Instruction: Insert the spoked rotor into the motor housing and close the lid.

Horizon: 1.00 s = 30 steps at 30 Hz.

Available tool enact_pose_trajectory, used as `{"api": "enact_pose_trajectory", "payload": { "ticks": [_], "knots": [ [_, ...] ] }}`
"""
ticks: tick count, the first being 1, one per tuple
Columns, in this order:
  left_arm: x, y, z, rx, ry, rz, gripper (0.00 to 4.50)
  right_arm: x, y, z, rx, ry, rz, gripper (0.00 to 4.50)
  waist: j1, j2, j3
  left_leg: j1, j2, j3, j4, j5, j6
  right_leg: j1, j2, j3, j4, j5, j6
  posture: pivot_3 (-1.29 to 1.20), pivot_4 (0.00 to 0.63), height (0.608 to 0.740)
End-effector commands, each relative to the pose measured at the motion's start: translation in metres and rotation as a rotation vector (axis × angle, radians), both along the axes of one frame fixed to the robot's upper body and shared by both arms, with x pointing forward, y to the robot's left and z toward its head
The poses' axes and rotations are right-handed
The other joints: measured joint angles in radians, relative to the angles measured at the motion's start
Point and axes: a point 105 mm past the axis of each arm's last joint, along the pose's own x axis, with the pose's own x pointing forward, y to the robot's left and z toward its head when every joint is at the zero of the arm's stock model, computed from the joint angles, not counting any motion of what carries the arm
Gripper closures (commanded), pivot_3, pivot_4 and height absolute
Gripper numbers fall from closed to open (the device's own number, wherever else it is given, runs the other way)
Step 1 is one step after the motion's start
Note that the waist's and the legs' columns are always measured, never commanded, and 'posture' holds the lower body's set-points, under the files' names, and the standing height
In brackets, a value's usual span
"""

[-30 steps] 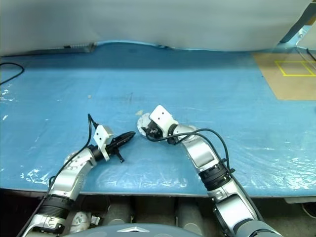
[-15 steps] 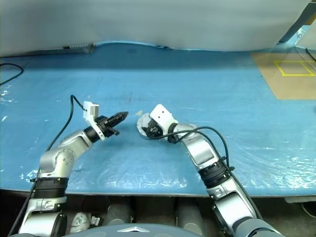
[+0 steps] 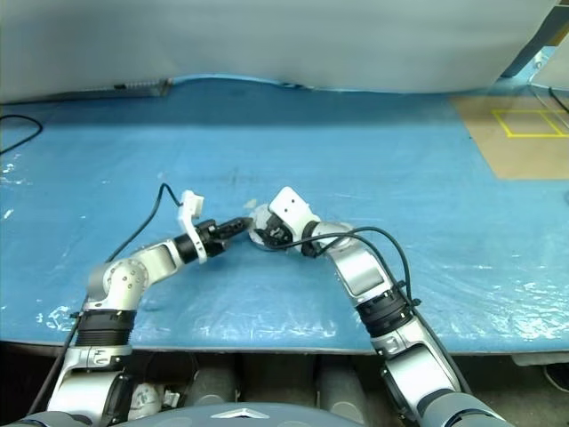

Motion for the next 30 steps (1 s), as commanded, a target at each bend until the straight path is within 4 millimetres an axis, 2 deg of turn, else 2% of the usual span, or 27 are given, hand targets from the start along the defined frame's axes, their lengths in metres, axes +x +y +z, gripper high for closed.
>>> {"api": "enact_pose_trajectory", "payload": {
  "ticks": [1,11,12,14,15,17,24,26,30],
  "knots": [
    [0.006,-0.002,0.001,0.024,-0.023,0.011,4.5,-0.002,-0.008,-0.026,-0.061,0.086,-0.033,1.54,0.001,0.0,0.0,0.001,0.0,0.0,0.0,0.0,0.0,0.001,0.0,0.0,0.0,0.0,0.0,0.0,0.15,0.74],
    [0.004,-0.011,-0.003,0.036,-0.02,-0.042,4.5,-0.007,-0.01,-0.02,-0.014,0.1,-0.009,1.54,0.001,0.0,0.0,0.01,-0.001,0.0,-0.006,0.0,0.0,0.012,0.0,0.0,-0.009,-0.001,0.002,0.0,0.15,0.74],
    [0.004,-0.012,-0.003,0.037,-0.021,-0.048,4.5,-0.008,-0.01,-0.018,0.003,0.104,-0.003,0.79,0.002,0.0,0.0,0.01,-0.001,0.0,-0.007,0.0,0.0,0.012,0.0,0.0,-0.011,0.0,0.002,0.0,0.15,0.74],
    [0.004,-0.013,-0.003,0.038,-0.022,-0.053,4.5,-0.01,-0.011,-0.015,0.03,0.11,0.007,0.12,0.003,0.0,0.0,0.01,-0.001,0.0,-0.009,0.0,0.0,0.012,0.0,0.0,-0.013,0.0,0.002,0.0,0.15,0.74],
    [0.004,-0.013,-0.003,0.038,-0.023,-0.055,4.5,-0.011,-0.011,-0.013,0.05,0.11,0.012,0.02,0.004,0.0,0.0,0.009,-0.002,0.0,-0.011,0.0,0.0,0.012,0.0,-0.001,-0.014,0.0,0.002,0.0,0.15,0.74],
    [0.003,-0.014,-0.002,0.044,-0.026,-0.063,4.5,-0.011,-0.011,-0.002,0.127,0.108,0.001,0.02,0.006,0.0,0.0,0.009,-0.002,0.0,-0.013,0.0,0.0,0.012,0.0,-0.001,-0.015,-0.001,0.002,0.0,0.15,0.74],
    [0.004,-0.016,-0.001,0.046,-0.038,-0.072,4.5,0.016,-0.029,0.034,0.39,0.16,-0.196,0.02,0.008,0.0,0.0,0.009,-0.002,0.0,-0.015,0.0,0.0,0.011,-0.001,-0.001,-0.015,-0.001,0.002,0.0,0.15,0.74],
    [0.003,-0.017,-0.002,0.048,-0.038,-0.074,4.5,0.02,-0.036,0.037,0.453,0.218,-0.245,0.02,0.008,0.001,0.001,0.008,-0.002,0.0,-0.015,0.0,0.0,0.011,-0.001,-0.001,-0.015,-0.001,0.002,0.0,0.15,0.74],
    [0.003,-0.018,-0.001,0.047,-0.042,-0.079,4.5,0.017,-0.049,0.025,0.491,0.379,-0.294,0.02,0.011,0.001,0.001,0.009,-0.003,0.0,-0.017,0.0,0.0,0.011,-0.001,-0.001,-0.016,-0.001,0.002,0.0,0.15,0.74]
  ]
}}
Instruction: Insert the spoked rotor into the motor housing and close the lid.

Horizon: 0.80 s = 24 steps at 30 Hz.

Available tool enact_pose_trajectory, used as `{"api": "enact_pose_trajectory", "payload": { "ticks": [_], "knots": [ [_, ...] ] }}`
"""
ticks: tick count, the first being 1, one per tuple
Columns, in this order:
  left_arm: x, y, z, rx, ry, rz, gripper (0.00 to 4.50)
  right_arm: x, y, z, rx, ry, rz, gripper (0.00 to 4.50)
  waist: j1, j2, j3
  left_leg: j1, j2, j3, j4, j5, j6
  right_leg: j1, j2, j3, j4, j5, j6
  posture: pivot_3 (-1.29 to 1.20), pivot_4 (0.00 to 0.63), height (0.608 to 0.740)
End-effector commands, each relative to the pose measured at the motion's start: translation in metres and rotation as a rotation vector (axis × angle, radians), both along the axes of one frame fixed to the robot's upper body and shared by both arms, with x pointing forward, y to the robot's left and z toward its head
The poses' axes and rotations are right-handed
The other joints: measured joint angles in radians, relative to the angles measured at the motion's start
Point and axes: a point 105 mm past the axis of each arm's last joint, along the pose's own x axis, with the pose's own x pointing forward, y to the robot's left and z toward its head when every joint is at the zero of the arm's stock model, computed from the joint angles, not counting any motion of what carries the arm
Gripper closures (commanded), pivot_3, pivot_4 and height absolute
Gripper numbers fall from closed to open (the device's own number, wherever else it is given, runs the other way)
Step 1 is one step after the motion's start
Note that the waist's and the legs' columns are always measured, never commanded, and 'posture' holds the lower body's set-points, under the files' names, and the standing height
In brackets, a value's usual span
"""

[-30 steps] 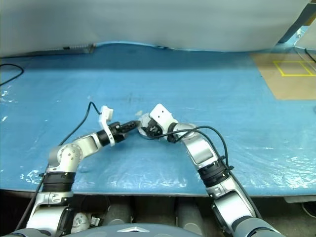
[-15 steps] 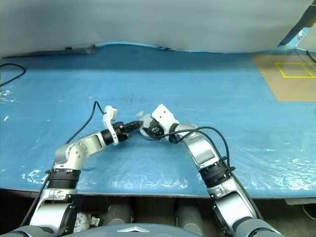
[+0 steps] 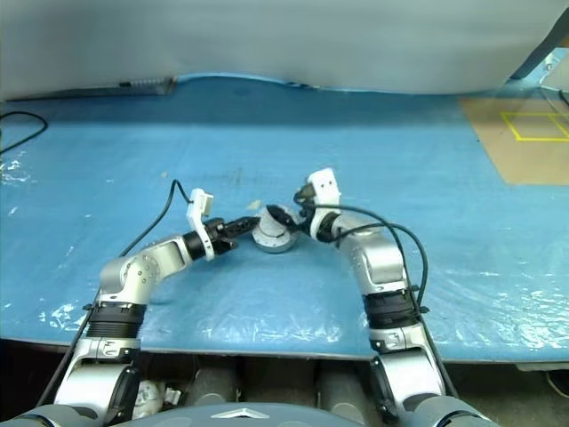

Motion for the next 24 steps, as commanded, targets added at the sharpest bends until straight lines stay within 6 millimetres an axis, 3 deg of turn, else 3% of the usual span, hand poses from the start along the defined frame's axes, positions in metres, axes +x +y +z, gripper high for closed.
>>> {"api": "enact_pose_trajectory", "payload": {
  "ticks": [1,10,23,24],
  "knots": [
    [-0.002,-0.006,-0.002,0.017,0.004,-0.025,4.5,-0.009,-0.008,-0.006,0.061,0.124,0.024,0.02,0.001,0.0,0.0,0.0,0.0,0.0,0.0,0.0,0.0,0.0,0.0,0.0,0.0,0.0,0.0,0.0,0.15,0.74],
    [-0.005,-0.007,-0.004,0.016,0.002,-0.037,4.5,-0.027,-0.019,-0.023,0.157,0.334,0.064,0.02,0.015,0.003,0.001,0.0,0.0,0.0,-0.002,0.0,0.0,0.0,0.0,-0.001,-0.001,0.0,0.0,0.0,0.15,0.74],
    [-0.008,-0.007,-0.005,0.019,0.005,-0.04,4.5,-0.037,-0.005,-0.031,0.384,0.55,0.12,0.02,0.016,0.003,0.001,0.0,0.0,0.0,-0.002,0.0,0.0,0.0,0.0,-0.001,-0.001,0.0,0.0,0.0,0.15,0.74],
    [-0.008,-0.007,-0.005,0.019,0.006,-0.039,4.5,-0.038,-0.005,-0.031,0.399,0.559,0.124,0.19,0.016,0.003,0.001,0.0,0.0,0.0,-0.002,0.0,0.0,0.0,0.0,-0.001,-0.001,0.0,0.0,0.0,0.15,0.74]
  ]
}}
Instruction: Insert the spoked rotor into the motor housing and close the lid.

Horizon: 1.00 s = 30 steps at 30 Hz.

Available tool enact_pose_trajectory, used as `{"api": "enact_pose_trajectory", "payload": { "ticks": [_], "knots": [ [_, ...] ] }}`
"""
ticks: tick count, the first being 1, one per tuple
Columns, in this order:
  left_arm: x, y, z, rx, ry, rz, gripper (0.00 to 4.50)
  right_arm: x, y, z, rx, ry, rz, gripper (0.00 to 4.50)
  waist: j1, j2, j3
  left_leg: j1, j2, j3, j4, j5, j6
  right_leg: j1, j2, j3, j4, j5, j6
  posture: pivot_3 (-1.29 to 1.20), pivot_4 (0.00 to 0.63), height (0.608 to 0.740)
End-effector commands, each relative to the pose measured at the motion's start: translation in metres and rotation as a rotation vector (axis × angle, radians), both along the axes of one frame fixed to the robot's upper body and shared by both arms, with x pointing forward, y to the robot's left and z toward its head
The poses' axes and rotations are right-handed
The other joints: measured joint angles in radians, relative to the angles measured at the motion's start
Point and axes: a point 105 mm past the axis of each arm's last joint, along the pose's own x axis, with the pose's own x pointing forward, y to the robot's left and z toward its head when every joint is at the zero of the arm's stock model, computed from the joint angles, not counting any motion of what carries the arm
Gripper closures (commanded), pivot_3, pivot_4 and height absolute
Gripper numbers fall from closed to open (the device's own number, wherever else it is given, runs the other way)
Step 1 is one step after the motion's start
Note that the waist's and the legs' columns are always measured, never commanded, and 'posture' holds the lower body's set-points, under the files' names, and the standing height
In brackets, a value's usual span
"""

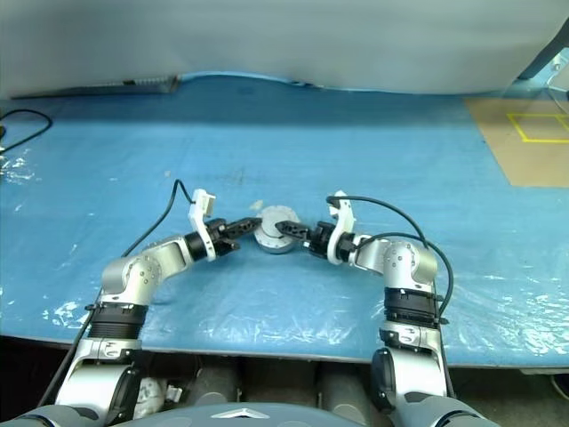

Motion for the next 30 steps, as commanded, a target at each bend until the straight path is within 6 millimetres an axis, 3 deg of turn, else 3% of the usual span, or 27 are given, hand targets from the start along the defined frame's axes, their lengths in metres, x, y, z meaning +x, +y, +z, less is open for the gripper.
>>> {"api": "enact_pose_trajectory", "payload": {
  "ticks": [1,8,11,22,26,30],
  "knots": [
    [-0.006,-0.004,-0.005,0.02,0.014,-0.021,4.5,-0.005,0.005,0.003,0.076,0.045,0.025,0.38,0.0,0.0,0.0,0.0,0.0,0.0,0.0,0.0,0.0,0.0,0.0,0.0,0.0,0.0,0.0,0.0,0.15,0.74],
    [-0.009,-0.005,-0.007,0.018,0.022,-0.027,4.5,-0.022,-0.001,-0.004,0.124,0.113,0.083,2.64,0.0,0.001,0.0,0.0,0.0,0.0,-0.001,0.0,0.0,0.0,0.0,0.0,0.0,0.0,0.0,0.0,0.15,0.74],
    [-0.01,-0.005,-0.007,0.017,0.024,-0.029,4.5,-0.025,-0.002,-0.008,0.12,0.125,0.087,3.35,0.002,0.001,0.0,0.0,0.0,0.0,-0.001,0.0,0.0,0.0,0.0,-0.001,0.0,0.0,0.0,0.0,0.15,0.74],
    [-0.01,-0.003,0.009,-0.08,-0.005,-0.006,4.5,-0.022,-0.001,-0.003,0.159,0.107,0.058,3.35,0.001,0.001,0.0,0.0,0.0,0.0,0.0,0.0,0.0,0.0,-0.001,-0.001,0.0,0.0,0.0,0.0,0.15,0.74],
    [-0.007,0.005,0.019,-0.176,0.008,0.035,3.62,-0.02,0.0,0.011,0.219,0.067,0.059,3.35,0.001,0.001,0.001,-0.001,0.0,0.0,0.0,0.0,0.0,-0.001,-0.001,-0.001,0.0,0.0,0.0,0.0,0.15,0.74],
    [0.001,0.022,0.027,-0.339,0.053,0.122,2.23,-0.011,0.004,0.025,0.26,0.023,0.041,3.35,-0.001,0.002,0.002,-0.004,0.0,0.0,0.0,0.0,0.0,-0.004,0.0,-0.001,0.0,0.0,0.0,0.0,0.15,0.74]
  ]
}}
